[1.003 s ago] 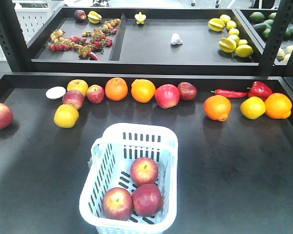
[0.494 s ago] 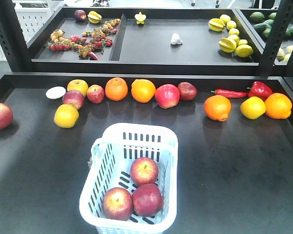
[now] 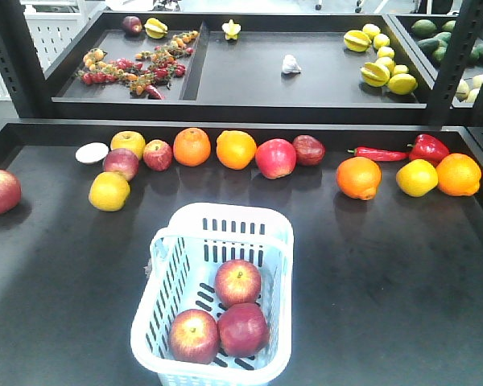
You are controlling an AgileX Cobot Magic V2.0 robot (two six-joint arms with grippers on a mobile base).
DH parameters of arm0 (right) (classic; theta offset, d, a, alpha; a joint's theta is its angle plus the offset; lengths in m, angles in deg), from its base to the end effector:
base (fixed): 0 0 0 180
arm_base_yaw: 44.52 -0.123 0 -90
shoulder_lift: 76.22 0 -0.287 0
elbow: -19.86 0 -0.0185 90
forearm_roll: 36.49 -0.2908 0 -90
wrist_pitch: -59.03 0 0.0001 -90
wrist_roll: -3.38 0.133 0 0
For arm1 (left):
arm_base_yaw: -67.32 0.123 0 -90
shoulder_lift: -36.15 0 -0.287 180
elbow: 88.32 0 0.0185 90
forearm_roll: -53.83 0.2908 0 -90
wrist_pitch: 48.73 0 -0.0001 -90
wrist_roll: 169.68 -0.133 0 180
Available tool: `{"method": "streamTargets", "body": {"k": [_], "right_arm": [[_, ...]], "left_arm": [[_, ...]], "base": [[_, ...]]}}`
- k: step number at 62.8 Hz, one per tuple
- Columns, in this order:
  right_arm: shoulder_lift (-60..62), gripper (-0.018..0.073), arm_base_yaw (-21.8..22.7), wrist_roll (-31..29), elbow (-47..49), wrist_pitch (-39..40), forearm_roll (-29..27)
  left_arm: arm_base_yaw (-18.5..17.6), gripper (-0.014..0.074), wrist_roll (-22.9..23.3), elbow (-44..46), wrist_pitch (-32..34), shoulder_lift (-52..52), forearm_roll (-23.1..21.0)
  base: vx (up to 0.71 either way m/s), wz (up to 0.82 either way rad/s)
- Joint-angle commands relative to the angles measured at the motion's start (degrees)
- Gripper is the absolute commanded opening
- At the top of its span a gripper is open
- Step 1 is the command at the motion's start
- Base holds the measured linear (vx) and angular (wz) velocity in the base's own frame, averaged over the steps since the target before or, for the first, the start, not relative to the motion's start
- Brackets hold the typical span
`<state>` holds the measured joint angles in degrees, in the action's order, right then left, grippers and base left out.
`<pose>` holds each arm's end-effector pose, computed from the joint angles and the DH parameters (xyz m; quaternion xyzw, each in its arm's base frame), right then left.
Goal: Pick three apples into basket with both arms
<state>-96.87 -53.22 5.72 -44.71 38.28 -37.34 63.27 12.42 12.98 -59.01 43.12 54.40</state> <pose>0.1457 0.0230 0.2302 -0.0403 0.7974 0.0642 0.5986 0.1356 -0.0094 0.1843 0.0157 0.7427 -0.0320 0.6687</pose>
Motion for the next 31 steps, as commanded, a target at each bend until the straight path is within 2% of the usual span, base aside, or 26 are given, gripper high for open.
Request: {"method": "streamTargets", "body": {"k": [1, 25, 31], "right_arm": [[-0.5, -0.0009, 0.2, -0.2, 1.7, 4.5, 0.2], [-0.3, -0.0009, 0.2, -0.3, 1.7, 4.5, 0.2], [-0.3, -0.0009, 2.2, -0.5, 1.7, 4.8, 0.3]], "left_arm": [[-0.5, -0.0006, 0.5, -0.8, 4.1, -0.8, -0.6], [-0.5, -0.0006, 0.5, -0.8, 4.1, -0.8, -0.6], [-0.5, -0.0006, 0.5, -0.8, 4.1, -0.8, -0.6]], "base": [[0.0, 0.0], [0.0, 0.0], [0.0, 0.0]]}}
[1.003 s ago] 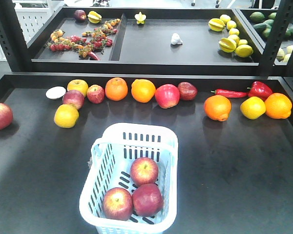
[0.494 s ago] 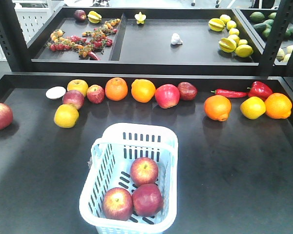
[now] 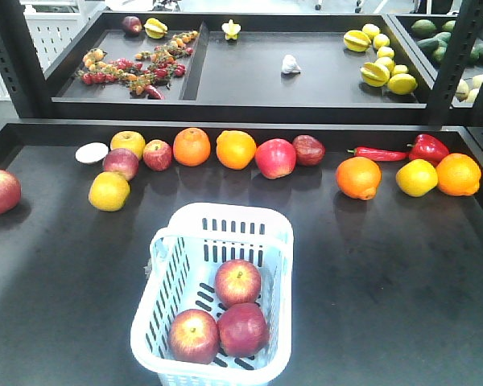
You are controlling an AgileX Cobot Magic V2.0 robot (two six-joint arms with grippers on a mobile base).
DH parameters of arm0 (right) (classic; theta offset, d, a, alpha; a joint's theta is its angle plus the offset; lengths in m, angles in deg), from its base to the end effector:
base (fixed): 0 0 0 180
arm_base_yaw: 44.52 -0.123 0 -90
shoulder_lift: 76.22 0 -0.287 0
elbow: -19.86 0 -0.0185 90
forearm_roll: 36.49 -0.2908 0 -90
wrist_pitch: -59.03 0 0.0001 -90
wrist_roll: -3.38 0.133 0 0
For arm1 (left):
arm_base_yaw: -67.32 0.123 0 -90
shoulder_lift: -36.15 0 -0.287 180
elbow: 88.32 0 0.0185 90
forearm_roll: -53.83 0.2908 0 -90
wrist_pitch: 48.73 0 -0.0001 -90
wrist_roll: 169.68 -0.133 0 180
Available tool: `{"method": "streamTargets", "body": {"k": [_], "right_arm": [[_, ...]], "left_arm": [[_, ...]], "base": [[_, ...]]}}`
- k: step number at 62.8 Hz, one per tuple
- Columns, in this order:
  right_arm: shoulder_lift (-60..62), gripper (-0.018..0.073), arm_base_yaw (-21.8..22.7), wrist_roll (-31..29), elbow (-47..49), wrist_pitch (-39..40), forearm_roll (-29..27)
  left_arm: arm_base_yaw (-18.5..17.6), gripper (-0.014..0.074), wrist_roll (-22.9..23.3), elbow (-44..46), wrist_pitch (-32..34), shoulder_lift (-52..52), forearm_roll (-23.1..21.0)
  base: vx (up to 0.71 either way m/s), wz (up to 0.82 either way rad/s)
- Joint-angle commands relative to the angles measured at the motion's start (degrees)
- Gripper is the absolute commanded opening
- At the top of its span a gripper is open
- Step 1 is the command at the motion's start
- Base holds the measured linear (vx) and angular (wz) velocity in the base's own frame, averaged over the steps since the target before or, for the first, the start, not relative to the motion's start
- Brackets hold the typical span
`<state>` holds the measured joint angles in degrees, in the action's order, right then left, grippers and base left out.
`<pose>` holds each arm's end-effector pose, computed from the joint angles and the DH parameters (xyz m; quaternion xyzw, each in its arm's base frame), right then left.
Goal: Pick three apples into basket with both arms
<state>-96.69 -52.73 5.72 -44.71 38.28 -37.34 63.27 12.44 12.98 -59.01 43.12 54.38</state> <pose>0.1456 0.0217 0.2307 -0.0369 0.7967 0.0617 0.6001 0.1356 -0.0094 0.1843 0.0154 0.7427 -0.0322 0.6687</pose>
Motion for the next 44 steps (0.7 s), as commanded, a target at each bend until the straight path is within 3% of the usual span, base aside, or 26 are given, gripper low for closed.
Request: {"method": "streamTargets", "body": {"k": [1, 11, 25, 32, 44], "right_arm": [[-0.5, -0.0009, 2.5, -0.5, 1.7, 4.8, 0.3], [1.4, -0.0009, 7.8, -0.3, -1.0, 9.1, 0.2], [11.5, -0.0009, 8.3, -0.3, -14.6, 23.4, 3.8], [14.5, -0.0009, 8.3, -0.5, -15.0, 18.7, 4.8], [14.4, -0.0009, 8.2, -0.6, -15.0, 18.2, 6.2]], "left_arm": [[-0.5, -0.0006, 0.5, -0.8, 4.1, -0.8, -0.5], [-0.5, -0.0006, 0.5, -0.8, 4.1, -0.8, -0.5], [-0.5, -0.0006, 0.5, -0.8, 4.1, -0.8, -0.5], [-0.5, -0.0006, 0.5, -0.8, 4.1, -0.8, -0.5], [-0.5, -0.0006, 0.5, -0.8, 4.1, -0.8, -0.5]], "base": [[0.0, 0.0], [0.0, 0.0], [0.0, 0.0], [0.0, 0.0], [0.0, 0.0]]}}
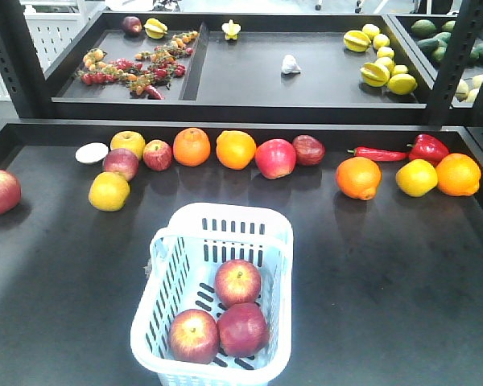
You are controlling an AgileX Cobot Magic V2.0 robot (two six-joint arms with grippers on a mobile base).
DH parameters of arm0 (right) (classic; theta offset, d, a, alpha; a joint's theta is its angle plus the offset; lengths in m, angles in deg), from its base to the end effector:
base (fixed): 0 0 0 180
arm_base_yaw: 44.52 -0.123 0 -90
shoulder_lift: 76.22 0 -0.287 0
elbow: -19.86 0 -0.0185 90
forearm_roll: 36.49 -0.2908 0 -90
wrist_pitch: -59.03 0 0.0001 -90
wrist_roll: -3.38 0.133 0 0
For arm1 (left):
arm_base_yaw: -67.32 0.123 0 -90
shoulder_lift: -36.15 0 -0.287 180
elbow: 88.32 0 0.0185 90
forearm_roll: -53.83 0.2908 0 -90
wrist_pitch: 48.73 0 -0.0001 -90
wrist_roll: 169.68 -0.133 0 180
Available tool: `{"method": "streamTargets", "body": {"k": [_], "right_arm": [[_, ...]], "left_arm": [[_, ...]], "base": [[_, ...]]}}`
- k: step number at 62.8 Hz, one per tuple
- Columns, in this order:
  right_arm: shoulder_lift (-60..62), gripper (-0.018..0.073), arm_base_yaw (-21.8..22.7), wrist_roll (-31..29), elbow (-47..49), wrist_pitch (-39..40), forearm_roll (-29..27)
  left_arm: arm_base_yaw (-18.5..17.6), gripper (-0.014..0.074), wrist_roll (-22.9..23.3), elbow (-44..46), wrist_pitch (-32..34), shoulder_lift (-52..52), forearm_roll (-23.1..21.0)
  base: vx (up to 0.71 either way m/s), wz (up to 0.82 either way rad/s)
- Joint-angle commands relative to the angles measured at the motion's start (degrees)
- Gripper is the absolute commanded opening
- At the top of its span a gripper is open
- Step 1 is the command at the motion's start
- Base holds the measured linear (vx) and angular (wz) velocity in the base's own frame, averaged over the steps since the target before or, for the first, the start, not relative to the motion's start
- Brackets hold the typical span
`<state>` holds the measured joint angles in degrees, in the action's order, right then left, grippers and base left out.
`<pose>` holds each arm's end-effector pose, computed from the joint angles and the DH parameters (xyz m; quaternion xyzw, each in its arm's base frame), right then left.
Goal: Pick three apples into basket with both arms
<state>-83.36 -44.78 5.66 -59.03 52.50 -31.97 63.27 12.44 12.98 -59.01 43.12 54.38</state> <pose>0.1369 -0.0006 0.1913 -0.0125 0.7225 -0.0150 0.6911 0.1356 -0.0094 0.1843 0.0154 0.7427 -0.0322 0.6687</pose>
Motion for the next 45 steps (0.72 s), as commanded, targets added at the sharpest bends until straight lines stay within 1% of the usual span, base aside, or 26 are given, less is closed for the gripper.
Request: {"method": "streamTargets", "body": {"k": [1, 45], "right_arm": [[1.0, -0.0009, 0.3, -0.5, -0.7, 3.9, 0.8], [1.1, -0.0009, 0.3, -0.4, -0.7, 3.9, 0.6]], "left_arm": [[-0.5, -0.0006, 0.5, -0.8, 4.1, -0.8, -0.5], [-0.5, -0.0006, 0.5, -0.8, 4.1, -0.8, -0.5]], "base": [[0.0, 0.0], [0.0, 0.0]]}}
